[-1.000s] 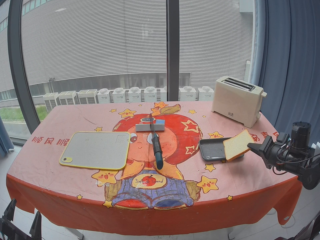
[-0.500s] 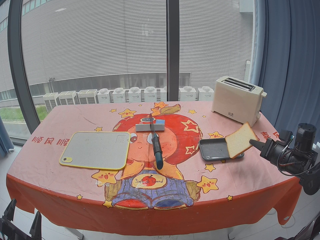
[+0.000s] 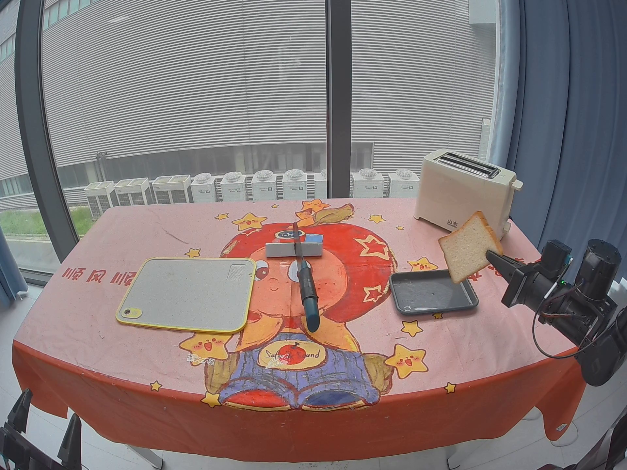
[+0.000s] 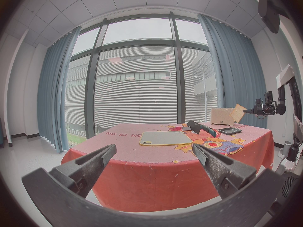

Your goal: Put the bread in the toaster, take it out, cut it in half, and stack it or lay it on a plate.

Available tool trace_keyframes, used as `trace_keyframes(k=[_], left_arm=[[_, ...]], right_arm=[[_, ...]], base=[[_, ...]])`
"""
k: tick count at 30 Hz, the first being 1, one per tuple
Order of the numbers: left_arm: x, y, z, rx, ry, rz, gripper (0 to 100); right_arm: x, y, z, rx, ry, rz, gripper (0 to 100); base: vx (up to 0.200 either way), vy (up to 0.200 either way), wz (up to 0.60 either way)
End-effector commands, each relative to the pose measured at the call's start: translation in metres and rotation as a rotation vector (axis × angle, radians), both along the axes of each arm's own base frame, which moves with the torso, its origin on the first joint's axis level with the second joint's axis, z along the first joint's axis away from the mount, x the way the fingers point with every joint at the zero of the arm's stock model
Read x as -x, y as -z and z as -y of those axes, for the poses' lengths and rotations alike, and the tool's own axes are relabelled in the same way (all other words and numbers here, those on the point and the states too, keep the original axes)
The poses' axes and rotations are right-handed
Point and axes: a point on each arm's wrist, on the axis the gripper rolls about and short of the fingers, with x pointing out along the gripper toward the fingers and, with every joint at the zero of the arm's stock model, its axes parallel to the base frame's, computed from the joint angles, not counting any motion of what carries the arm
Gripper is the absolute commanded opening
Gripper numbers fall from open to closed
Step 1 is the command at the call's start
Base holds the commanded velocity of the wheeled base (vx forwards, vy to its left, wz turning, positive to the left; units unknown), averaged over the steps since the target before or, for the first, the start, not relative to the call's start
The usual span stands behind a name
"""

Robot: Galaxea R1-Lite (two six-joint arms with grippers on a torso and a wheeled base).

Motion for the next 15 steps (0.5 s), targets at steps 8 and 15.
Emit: trace_keyframes(k=[8,15], left_arm=[[0.000,0.005,0.000,-0.001,0.000,-0.003,100],[0.000,0.005,0.000,0.001,0.000,-0.003,100]], right_arm=[[-0.018,-0.007,-0.031,-0.023,-0.167,0.057,0],[-0.027,-0.018,-0.053,-0.055,-0.116,0.106,0]], base=[[0.000,0.000,0.00],[0.000,0.000,0.00]])
